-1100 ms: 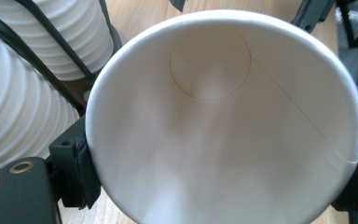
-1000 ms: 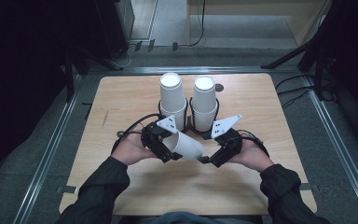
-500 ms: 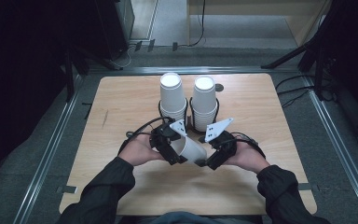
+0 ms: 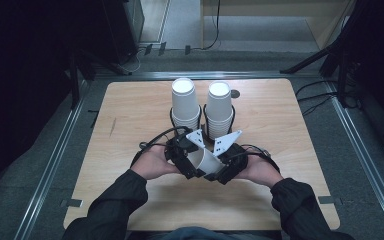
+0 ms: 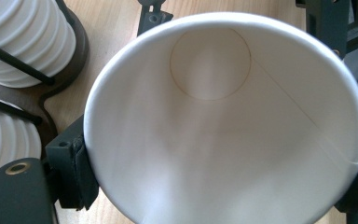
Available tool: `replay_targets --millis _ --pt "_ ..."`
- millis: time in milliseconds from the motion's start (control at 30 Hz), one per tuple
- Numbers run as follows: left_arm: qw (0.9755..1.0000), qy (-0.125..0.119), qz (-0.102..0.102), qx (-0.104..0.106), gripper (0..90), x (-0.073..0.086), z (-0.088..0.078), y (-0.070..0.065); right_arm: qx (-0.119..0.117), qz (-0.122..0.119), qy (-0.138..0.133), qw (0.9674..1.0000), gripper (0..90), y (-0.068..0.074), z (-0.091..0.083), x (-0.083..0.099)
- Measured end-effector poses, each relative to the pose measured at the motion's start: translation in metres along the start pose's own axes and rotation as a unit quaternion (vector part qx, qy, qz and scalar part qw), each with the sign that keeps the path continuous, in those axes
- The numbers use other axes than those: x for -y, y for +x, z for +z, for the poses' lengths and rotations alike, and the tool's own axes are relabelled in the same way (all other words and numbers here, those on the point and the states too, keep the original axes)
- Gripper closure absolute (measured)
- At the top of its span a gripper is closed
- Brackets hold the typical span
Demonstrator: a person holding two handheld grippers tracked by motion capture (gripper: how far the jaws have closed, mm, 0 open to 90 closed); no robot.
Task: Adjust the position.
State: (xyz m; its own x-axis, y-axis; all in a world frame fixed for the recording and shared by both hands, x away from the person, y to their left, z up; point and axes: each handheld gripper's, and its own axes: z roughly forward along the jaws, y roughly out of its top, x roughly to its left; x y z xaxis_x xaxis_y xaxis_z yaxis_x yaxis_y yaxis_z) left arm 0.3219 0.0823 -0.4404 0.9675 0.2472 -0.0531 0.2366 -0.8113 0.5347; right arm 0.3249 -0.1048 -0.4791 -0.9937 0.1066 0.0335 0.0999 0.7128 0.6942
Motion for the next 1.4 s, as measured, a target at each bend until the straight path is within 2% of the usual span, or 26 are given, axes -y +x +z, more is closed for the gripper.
replay_targets --millis 100,133,200,233,300,367,400,500,633,700,800,900,933,1167,1233,1300,1333,1400 --pt "1.0 -0.005 0.0 0.004 10.7 0.001 -0.001 0.001 0.001 -0.002 -0.002 1.0 22.0 0.001 -0.001 0.0" --pt "0.9998 -0.02 0.005 -0.002 9.8 0.002 -0.003 -0.001 0.002 -0.005 -0.004 1.0 22.5 0.001 -0.002 -0.001" --pt "0.9997 -0.026 0.006 -0.002 9.3 0.003 -0.005 -0.001 0.003 -0.008 -0.007 0.9999 22.5 0.002 -0.003 -0.001" --pt "0.9995 -0.031 0.0 -0.001 8.3 0.003 -0.005 -0.001 0.002 -0.007 -0.009 0.9999 22.5 0.002 -0.004 -0.002" --pt "0.999 -0.042 -0.012 -0.002 0.0 0.003 -0.008 0.001 0.002 -0.005 -0.016 0.9999 22.4 0.001 -0.006 -0.002" --pt "0.9988 -0.047 -0.013 -0.003 0.0 0.003 -0.009 0.001 0.002 -0.006 -0.017 0.9998 22.3 0.0 -0.007 -0.002" --pt "0.9982 -0.057 -0.017 -0.009 0.0 0.005 -0.012 0.001 0.005 -0.003 -0.021 0.9998 22.3 -0.002 -0.01 0.0" --pt "0.9976 -0.064 -0.016 -0.019 0.0 0.005 -0.015 0.001 0.007 0.004 -0.026 0.9996 22.2 -0.003 -0.014 0.001" --pt "0.9954 -0.09 -0.028 -0.015 0.0 0.01 -0.023 0.004 0.003 0.018 -0.057 0.9982 22.1 -0.008 -0.024 0.004" --pt "0.995 -0.094 -0.029 -0.018 0.0 0.011 -0.025 0.005 0.005 0.021 -0.063 0.9978 22.0 -0.008 -0.028 0.004" --pt "0.9933 -0.107 -0.043 -0.01 0.0 0.016 -0.027 0.009 0.011 0.024 -0.068 0.9973 22.0 -0.01 -0.033 0.006" --pt "0.9931 -0.107 -0.046 -0.01 0.0 0.019 -0.029 0.01 0.016 0.032 -0.074 0.9966 21.9 -0.011 -0.038 0.008" --pt "0.992 -0.117 -0.048 -0.007 0.0 0.021 -0.03 0.01 0.017 0.034 -0.078 0.9962 21.9 -0.011 -0.04 0.008" --pt "0.9894 -0.135 -0.053 -0.005 0.0 0.026 -0.033 0.012 0.027 0.038 -0.093 0.9945 21.9 -0.012 -0.05 0.011" --pt "0.9872 -0.148 -0.06 -0.001 0.0 0.03 -0.035 0.013 0.033 0.04 -0.098 0.9938 21.9 -0.013 -0.055 0.012" --pt "0.9872 -0.149 -0.058 0.0 0.0 0.031 -0.035 0.014 0.033 0.046 -0.102 0.9932 21.8 -0.013 -0.057 0.013" --pt "0.9859 -0.155 -0.062 0.003 0.0 0.032 -0.036 0.014 0.036 0.044 -0.104 0.993 21.8 -0.013 -0.058 0.013" --pt "0.9855 -0.158 -0.063 0.002 0.0 0.032 -0.036 0.014 0.034 0.043 -0.111 0.9923 21.8 -0.012 -0.061 0.013"
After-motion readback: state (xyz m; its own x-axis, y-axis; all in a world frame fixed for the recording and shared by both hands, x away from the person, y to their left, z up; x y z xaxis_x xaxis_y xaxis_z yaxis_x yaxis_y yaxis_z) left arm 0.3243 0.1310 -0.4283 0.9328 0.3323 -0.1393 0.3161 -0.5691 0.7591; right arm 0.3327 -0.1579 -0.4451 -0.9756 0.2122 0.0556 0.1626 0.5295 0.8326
